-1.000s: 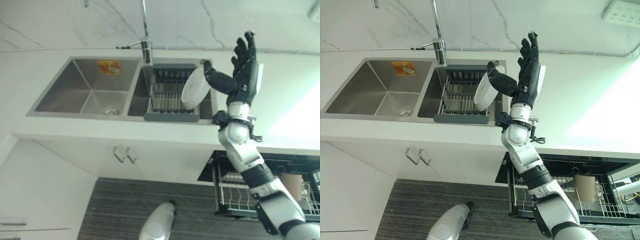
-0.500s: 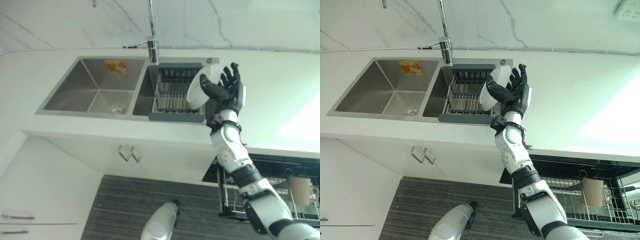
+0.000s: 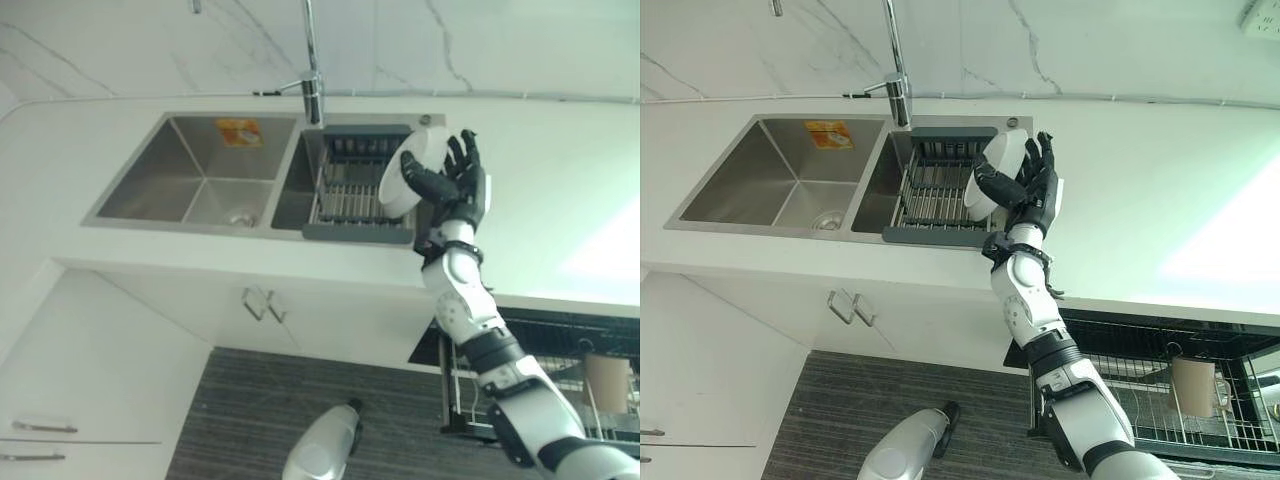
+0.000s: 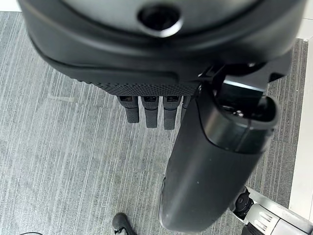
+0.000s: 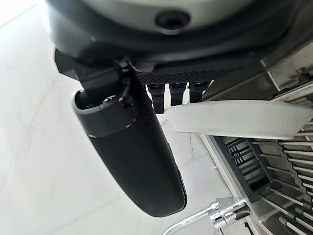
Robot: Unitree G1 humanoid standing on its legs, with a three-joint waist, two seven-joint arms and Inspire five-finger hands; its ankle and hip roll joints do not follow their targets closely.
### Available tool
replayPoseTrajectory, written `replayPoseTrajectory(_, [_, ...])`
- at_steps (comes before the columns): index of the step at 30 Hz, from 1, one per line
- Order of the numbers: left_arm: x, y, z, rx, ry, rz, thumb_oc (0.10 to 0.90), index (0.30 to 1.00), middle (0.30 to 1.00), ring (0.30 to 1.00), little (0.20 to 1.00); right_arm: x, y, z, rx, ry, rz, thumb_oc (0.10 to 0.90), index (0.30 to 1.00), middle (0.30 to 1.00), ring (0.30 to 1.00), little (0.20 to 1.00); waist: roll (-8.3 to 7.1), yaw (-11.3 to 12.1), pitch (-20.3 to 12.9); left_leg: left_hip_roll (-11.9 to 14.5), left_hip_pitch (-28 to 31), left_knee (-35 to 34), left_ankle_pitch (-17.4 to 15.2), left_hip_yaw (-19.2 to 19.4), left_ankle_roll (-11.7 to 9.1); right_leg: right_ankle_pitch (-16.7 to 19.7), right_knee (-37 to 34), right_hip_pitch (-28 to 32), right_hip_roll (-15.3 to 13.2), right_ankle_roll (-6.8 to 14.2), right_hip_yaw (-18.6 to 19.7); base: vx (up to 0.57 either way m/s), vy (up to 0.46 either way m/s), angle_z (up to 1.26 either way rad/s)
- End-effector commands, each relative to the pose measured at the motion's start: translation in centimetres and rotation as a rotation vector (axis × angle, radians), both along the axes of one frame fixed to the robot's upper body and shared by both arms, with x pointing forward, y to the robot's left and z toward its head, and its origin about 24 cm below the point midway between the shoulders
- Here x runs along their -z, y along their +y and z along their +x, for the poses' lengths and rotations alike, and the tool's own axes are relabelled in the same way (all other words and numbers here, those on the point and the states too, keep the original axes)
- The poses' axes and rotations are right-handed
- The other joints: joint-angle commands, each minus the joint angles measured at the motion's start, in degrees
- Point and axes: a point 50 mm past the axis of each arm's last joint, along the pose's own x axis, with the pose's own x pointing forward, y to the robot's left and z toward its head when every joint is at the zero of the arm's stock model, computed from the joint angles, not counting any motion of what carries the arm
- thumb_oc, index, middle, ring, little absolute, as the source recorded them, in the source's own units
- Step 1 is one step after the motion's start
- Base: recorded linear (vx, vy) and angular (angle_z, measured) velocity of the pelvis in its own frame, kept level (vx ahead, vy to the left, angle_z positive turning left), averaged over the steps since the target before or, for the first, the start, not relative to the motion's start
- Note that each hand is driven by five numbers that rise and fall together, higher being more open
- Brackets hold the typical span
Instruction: Place the dishes in the dishwasher.
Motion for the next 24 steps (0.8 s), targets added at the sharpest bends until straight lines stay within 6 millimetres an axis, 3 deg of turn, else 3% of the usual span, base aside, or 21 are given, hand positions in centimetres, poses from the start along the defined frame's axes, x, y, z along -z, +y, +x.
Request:
replayPoseTrajectory(1, [-0.3, 1.8, -1.9, 0.063, 0.078, 0.044, 0.800, 0.900, 0.900, 0.900, 0.900, -5.6, -0.2, 0.5, 0.012, -0.211, 0.009, 0.800, 0.900, 0.900, 0.900, 0.900, 1.03, 0.85, -2.34, 2.10, 7.27, -7.08, -3.23, 0.26, 0.04, 3.51, 2.34, -6.73, -0.05, 0.16, 1.76, 0.00, 0.000, 0.00])
replayPoseTrajectory(16, [-0.2, 1.6, -2.0, 0.062, 0.079, 0.048, 0.800, 0.900, 0.900, 0.900, 0.900, -5.3, -0.6, 0.4, 0.049, -0.222, 0.036, 0.800, 0.900, 0.900, 0.900, 0.900, 0.97, 0.35, -2.07, 2.39, 7.62, -7.08, -3.60, 0.59, 0.05, 3.97, 2.34, -7.39, -0.31, 0.48, 2.42, 0.00, -0.001, 0.00])
replayPoseTrajectory(24, [-0.2, 1.6, -1.7, 0.065, 0.070, 0.043, 0.800, 0.900, 0.900, 0.900, 0.900, -4.4, -0.2, 0.8, -0.021, -0.174, 0.024, 0.800, 0.900, 0.900, 0.900, 0.900, 1.30, 0.19, -1.71, 2.49, 7.11, -7.08, -3.40, 0.93, -0.12, 4.08, 2.34, -7.77, -0.64, 0.64, 2.29, 0.00, 0.000, 0.00])
